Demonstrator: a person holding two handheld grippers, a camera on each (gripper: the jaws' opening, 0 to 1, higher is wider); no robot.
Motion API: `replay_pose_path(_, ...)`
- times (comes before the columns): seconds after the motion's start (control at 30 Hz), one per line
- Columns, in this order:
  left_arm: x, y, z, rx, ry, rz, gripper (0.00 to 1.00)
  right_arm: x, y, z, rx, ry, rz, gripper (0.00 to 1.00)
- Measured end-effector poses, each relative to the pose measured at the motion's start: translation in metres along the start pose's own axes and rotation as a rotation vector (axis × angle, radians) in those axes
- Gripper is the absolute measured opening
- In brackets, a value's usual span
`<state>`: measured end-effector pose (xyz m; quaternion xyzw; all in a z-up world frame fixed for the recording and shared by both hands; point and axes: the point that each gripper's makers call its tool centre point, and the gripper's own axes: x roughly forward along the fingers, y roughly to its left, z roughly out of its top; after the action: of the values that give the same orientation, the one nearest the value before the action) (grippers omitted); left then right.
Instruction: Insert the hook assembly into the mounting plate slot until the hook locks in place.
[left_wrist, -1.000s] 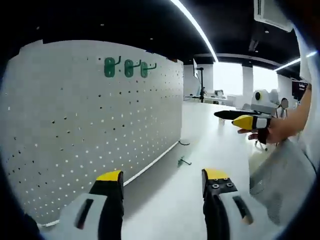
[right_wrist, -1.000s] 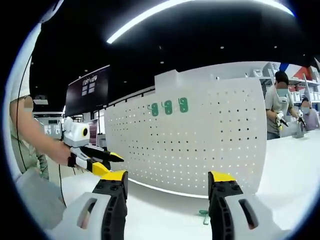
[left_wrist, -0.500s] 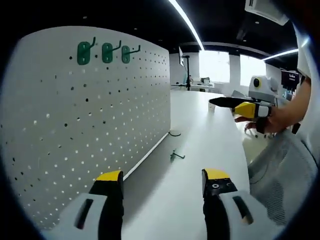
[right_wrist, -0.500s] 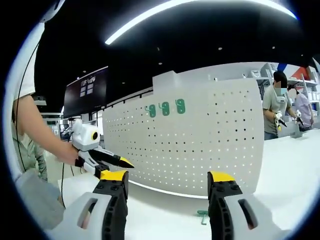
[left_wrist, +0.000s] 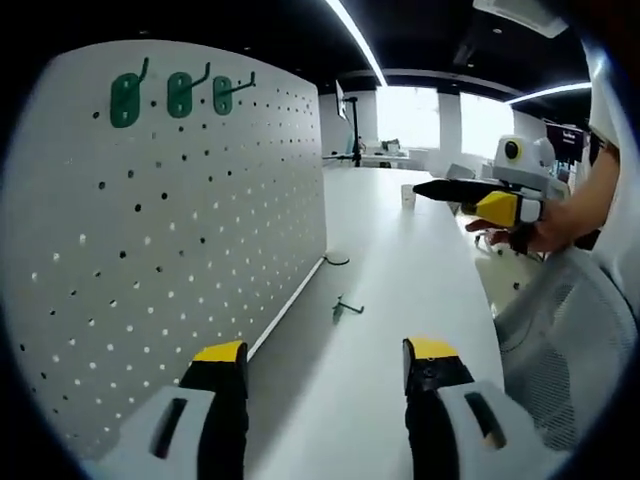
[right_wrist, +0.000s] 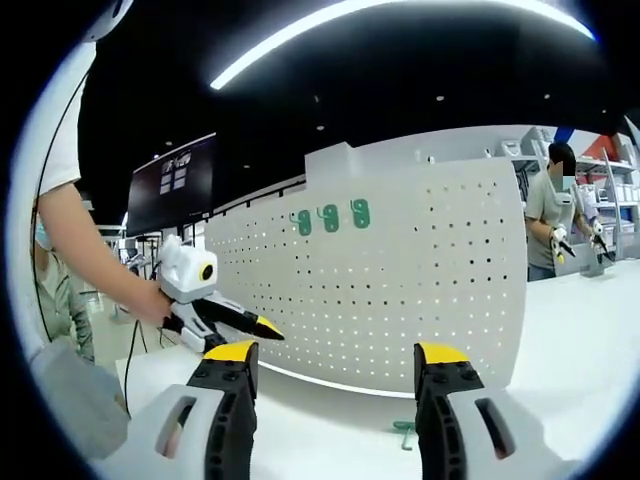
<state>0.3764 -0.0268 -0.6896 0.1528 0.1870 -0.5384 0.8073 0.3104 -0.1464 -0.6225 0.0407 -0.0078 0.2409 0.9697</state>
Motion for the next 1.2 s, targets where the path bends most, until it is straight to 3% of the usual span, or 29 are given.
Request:
replay_pose_path(0.6, 0.040, -0.007, 0.001, 0.073, 0.090, -0.095, 0.64, 0.000, 0.000, 0.000, -0.004, -0.004, 0.003, 0.60)
replay_pose_path(0.8, 0.052, -0.009, -0.003, 0.101, 0.146, -0.133, 0.61, 0.000, 0.000, 0.000, 0.007, -0.005, 0.001, 0.60)
replay_pose_path(1.2, 0.080, -0.008, 0.004, 0.153, 0.212, -0.195, 0.59, -0.001, -0.002, -0.001, 0.014, -0.009, -0.004, 0.59)
